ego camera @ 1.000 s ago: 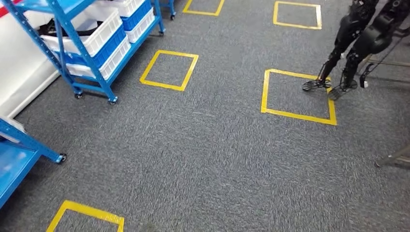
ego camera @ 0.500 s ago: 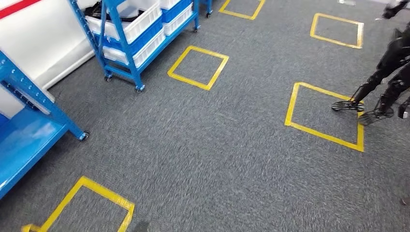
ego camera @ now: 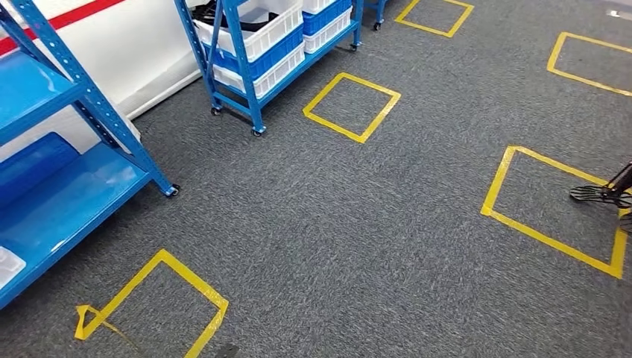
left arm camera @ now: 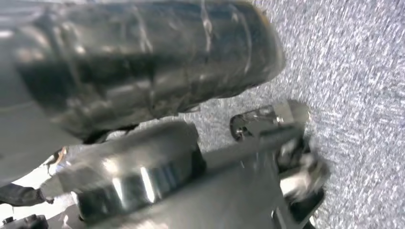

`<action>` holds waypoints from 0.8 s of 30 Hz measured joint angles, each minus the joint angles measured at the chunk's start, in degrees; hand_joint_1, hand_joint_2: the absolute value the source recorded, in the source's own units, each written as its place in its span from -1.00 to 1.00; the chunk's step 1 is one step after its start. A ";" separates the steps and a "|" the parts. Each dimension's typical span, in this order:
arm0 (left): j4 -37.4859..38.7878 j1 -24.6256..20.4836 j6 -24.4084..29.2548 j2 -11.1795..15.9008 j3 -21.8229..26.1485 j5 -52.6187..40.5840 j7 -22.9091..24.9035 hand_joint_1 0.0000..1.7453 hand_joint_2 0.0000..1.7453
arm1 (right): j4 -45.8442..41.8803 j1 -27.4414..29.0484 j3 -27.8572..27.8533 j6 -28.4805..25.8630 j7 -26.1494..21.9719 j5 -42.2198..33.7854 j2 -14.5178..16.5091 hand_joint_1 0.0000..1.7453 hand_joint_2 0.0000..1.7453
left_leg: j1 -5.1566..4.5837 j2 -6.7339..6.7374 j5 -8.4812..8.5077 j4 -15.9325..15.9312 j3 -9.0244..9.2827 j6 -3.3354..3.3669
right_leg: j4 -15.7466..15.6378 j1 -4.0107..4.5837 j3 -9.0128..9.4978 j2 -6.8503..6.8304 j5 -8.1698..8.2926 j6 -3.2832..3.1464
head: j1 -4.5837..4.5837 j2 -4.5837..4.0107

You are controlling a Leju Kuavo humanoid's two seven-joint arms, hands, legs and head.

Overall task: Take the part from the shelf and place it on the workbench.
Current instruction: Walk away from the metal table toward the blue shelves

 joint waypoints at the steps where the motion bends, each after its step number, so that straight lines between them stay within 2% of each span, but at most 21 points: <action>1: 0.00 -0.13 -0.32 0.01 0.00 -0.29 0.31 -1.00 -1.00 | 0.01 0.14 0.00 0.01 -0.03 -0.07 -0.01 -1.00 -1.00 | 0.01 1.42 -1.75 3.80 -1.88 -0.20 | -0.02 0.17 0.00 -0.81 -0.05 -0.20 | -0.24 0.00; 2: 0.00 -0.24 -0.55 0.01 0.00 -0.56 0.61 -1.00 -1.00 | 0.03 0.26 0.00 0.03 -0.04 -0.15 -0.02 -1.00 -1.00 | 0.08 2.17 -3.07 7.37 -3.66 -0.32 | 0.01 0.33 0.01 -1.71 -0.14 -0.35 | -0.26 0.00; 3: 0.00 -0.28 -0.69 0.00 -0.01 -0.87 0.90 -1.00 -1.00 | 0.06 0.33 0.00 0.03 -0.05 -0.21 -0.02 -1.00 -1.00 | 0.13 2.58 -3.56 9.64 -4.82 -0.37 | 0.02 0.46 0.05 -2.55 -0.24 -0.42 | -0.26 0.00; 4: 0.00 -0.24 -0.74 0.00 -0.02 -1.38 1.20 -1.00 -1.00 | 0.09 0.34 0.00 -0.01 -0.05 -0.25 -0.02 -1.00 -1.00 | 0.15 2.81 -2.94 9.68 -4.86 -0.33 | 0.03 0.56 0.13 -3.32 -0.34 -0.45 | -0.27 0.00; 5: 0.01 -0.21 -0.74 0.00 -0.05 -2.10 1.52 -1.00 -1.00 | 0.12 0.34 0.00 -0.14 -0.05 -0.27 -0.02 -1.00 -1.00 | 0.13 3.11 -1.40 7.48 -3.72 -0.18 | 0.03 0.65 0.27 -4.03 -0.47 -0.43 | -0.27 0.00; 6: 0.01 -0.21 -0.69 0.01 -0.16 -3.08 1.88 -1.00 -1.00 | 0.13 0.35 0.00 -0.40 -0.13 -0.27 -0.02 -1.00 -1.00 | 0.05 3.80 0.56 3.62 -1.65 0.11 | 0.02 0.74 0.49 -4.72 -0.63 -0.38 | -0.28 0.00; 8: 0.02 -0.40 -0.55 0.02 -0.57 -4.84 2.49 -1.00 -1.00 | 0.13 0.36 0.00 -0.92 -0.42 -0.25 -0.02 -1.00 -1.00 | -0.53 6.10 2.80 -3.41 2.10 0.94 | 0.02 1.05 0.88 -5.88 -1.00 -0.09 | -0.24 0.00; 9: 0.02 -0.49 -0.47 0.03 -0.80 -5.43 2.68 -1.00 -1.00 | 0.13 0.31 0.00 -1.08 -0.62 -0.24 -0.02 -1.00 -1.00 | -0.81 6.80 3.08 -5.18 2.99 1.29 | 0.00 1.17 1.02 -6.37 -1.14 0.13 | -0.24 0.00; 10: 0.02 -0.54 -0.42 0.04 -0.98 -5.69 2.79 -1.00 -1.00 | 0.12 0.22 0.00 -1.13 -0.78 -0.21 -0.01 -1.00 -1.00 | -1.05 6.96 2.89 -5.64 3.13 1.53 | -0.07 1.25 1.13 -6.80 -1.22 0.36 | -0.22 0.00; 12: 0.02 -0.46 -0.32 0.08 -1.27 -5.87 2.90 -1.00 -1.00 | 0.09 -0.02 0.00 -1.21 -1.00 -0.18 0.02 -1.00 -1.00 | -0.89 5.69 3.17 -6.10 3.23 1.92 | -0.35 1.28 1.50 -7.49 -1.45 0.88 | -0.22 0.00; 13: 0.03 -0.42 -0.29 0.09 -1.45 -5.88 2.93 -1.00 -1.00 | 0.07 -0.09 0.00 -1.30 -1.06 -0.15 0.04 -1.00 -1.00 | -0.69 5.09 3.33 -6.46 3.45 2.15 | -0.02 1.23 1.56 -6.87 -1.94 1.18 | -0.12 0.00; 15: 0.03 -0.47 -0.25 0.09 -1.85 -6.32 3.26 -1.00 -1.00 | 0.05 -0.12 0.00 -1.69 -1.14 -0.04 0.03 -1.00 -1.00 | -0.28 3.84 3.66 -7.08 3.83 2.62 | 3.83 1.02 0.09 -4.04 -4.50 1.62 | 0.22 0.00; 16: 0.03 -0.55 -0.25 0.08 -2.11 -7.05 3.79 -1.00 -1.00 | 0.05 -0.10 0.01 -2.13 -1.27 0.13 0.03 -1.00 -1.00 | -0.29 3.19 3.71 -7.14 3.82 2.75 | 7.57 0.95 -1.63 -2.48 -6.30 1.72 | 0.38 0.00; 17: 0.03 -0.65 -0.32 0.06 -2.53 -8.09 4.63 -1.00 -1.00 | 0.05 -0.08 0.04 -2.74 -1.48 0.36 0.03 -1.00 -1.00 | -0.31 2.48 3.73 -7.12 3.78 2.84 | 11.50 0.91 -3.61 -1.60 -7.85 1.77 | 0.46 0.00; 18: 0.03 -0.72 -0.49 0.04 -3.10 -9.41 5.76 -1.00 -1.00 | 0.05 -0.07 0.10 -3.42 -1.75 0.65 0.02 -1.00 -1.00 | -0.32 1.68 3.74 -7.08 3.78 2.87 | 14.48 0.86 -5.26 -1.19 -8.58 1.83 | 0.48 0.00; 19: 0.03 -0.76 -0.73 0.03 -3.81 -10.66 6.94 -1.00 -1.00 | 0.05 -0.07 0.18 -4.09 -2.04 0.91 0.02 -1.00 -1.00 | -0.34 0.85 3.72 -7.03 3.82 2.87 | 15.64 0.81 -6.13 -1.02 -8.19 1.88 | 0.47 0.00; 20: 0.03 -0.77 -1.04 0.03 -4.54 -11.68 7.98 -1.00 -1.00 | 0.05 -0.07 0.28 -4.54 -2.26 1.09 0.02 -1.00 -1.00 | -0.33 0.00 3.69 -6.94 3.89 2.83 | 14.53 0.72 -5.94 -0.84 -6.66 1.89 | 0.49 0.00; 21: 0.03 -0.77 -1.36 0.02 -5.20 -12.48 8.82 -1.00 -1.00 | 0.05 -0.04 0.40 -4.79 -2.41 1.17 0.02 -1.00 -1.00 | -0.31 -0.86 3.63 -6.80 3.97 2.74 | 11.45 0.56 -4.85 -0.32 -4.31 1.88 | 0.49 0.00; 22: 0.02 -0.76 -1.61 -0.01 -5.82 -13.04 9.35 -1.00 -1.00 | 0.06 0.04 0.50 -4.92 -2.51 1.13 0.01 -1.00 -1.00 | -0.27 -1.65 3.55 -6.63 3.92 2.61 | 7.69 0.33 -3.42 1.12 -2.19 1.84 | 0.51 0.00; 23: 0.02 -0.84 -1.79 -0.03 -6.39 -13.46 9.68 -1.00 -1.00 | 0.06 0.14 0.58 -4.93 -2.62 1.02 -0.01 -1.00 -1.00 | -0.30 -2.44 3.45 -6.28 3.70 2.40 | 4.23 0.08 -2.22 2.79 -0.69 1.80 | 0.49 0.00; 24: 0.02 -0.94 -1.89 -0.06 -6.92 -13.79 9.84 -1.00 -1.00 | 0.06 0.23 0.64 -4.92 -2.74 0.90 -0.02 -1.00 -1.00 | -0.28 -3.13 3.45 -6.05 3.38 2.09 | 1.93 -0.07 -1.48 4.19 0.07 1.76 | 0.49 0.00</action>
